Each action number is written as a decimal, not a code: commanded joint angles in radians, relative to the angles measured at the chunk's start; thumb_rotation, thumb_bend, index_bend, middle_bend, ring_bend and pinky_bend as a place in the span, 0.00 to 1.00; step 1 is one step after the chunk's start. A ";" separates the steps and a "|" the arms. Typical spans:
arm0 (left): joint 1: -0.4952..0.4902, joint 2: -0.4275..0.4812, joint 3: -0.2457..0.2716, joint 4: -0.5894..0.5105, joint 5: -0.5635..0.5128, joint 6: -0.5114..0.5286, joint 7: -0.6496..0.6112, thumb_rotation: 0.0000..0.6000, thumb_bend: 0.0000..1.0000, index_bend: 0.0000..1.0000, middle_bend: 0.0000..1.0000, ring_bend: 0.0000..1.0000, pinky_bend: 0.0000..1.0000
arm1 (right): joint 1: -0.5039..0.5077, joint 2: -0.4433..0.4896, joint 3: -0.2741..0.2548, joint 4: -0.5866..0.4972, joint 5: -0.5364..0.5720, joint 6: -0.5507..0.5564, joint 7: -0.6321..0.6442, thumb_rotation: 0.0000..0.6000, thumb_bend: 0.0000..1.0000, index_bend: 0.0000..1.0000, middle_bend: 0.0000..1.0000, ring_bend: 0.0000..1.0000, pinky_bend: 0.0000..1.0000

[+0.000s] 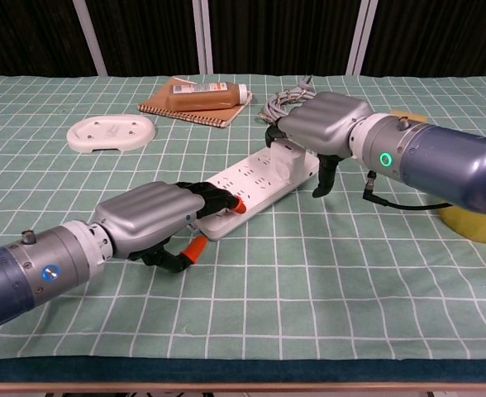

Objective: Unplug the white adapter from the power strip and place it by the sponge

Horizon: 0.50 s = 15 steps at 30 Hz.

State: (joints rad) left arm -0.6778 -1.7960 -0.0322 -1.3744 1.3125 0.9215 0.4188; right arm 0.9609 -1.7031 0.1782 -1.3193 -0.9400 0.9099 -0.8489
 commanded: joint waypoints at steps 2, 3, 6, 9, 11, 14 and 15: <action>-0.001 -0.003 0.002 0.003 0.004 0.000 -0.007 1.00 0.62 0.15 0.12 0.05 0.19 | 0.013 -0.034 -0.008 0.049 -0.007 -0.019 0.025 1.00 0.22 0.25 0.23 0.22 0.27; -0.001 -0.004 0.002 0.004 0.006 0.000 -0.008 1.00 0.62 0.15 0.12 0.05 0.19 | 0.015 -0.038 -0.008 0.056 -0.011 -0.019 0.028 1.00 0.23 0.25 0.24 0.23 0.27; 0.000 -0.005 0.004 0.009 0.008 -0.001 -0.016 1.00 0.62 0.15 0.12 0.05 0.19 | 0.020 -0.056 -0.008 0.083 -0.023 -0.023 0.046 1.00 0.25 0.28 0.26 0.25 0.29; -0.001 -0.006 0.005 0.017 0.009 -0.004 -0.024 1.00 0.62 0.15 0.12 0.05 0.19 | 0.028 -0.071 -0.009 0.109 -0.034 -0.027 0.056 1.00 0.30 0.31 0.28 0.27 0.31; -0.001 -0.007 0.005 0.022 0.011 -0.005 -0.029 1.00 0.62 0.15 0.12 0.05 0.19 | 0.031 -0.082 -0.009 0.125 -0.046 -0.025 0.066 1.00 0.34 0.34 0.30 0.28 0.33; -0.002 -0.007 0.007 0.028 0.015 -0.007 -0.036 1.00 0.62 0.15 0.12 0.05 0.19 | 0.034 -0.095 -0.011 0.149 -0.058 -0.029 0.081 1.00 0.36 0.35 0.30 0.28 0.33; -0.003 -0.007 0.007 0.029 0.016 -0.008 -0.038 1.00 0.62 0.15 0.12 0.05 0.19 | 0.035 -0.099 -0.011 0.158 -0.061 -0.030 0.084 1.00 0.36 0.35 0.30 0.28 0.33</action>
State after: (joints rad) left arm -0.6800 -1.8033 -0.0254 -1.3459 1.3277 0.9139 0.3817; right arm 0.9940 -1.7964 0.1680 -1.1695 -0.9966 0.8818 -0.7696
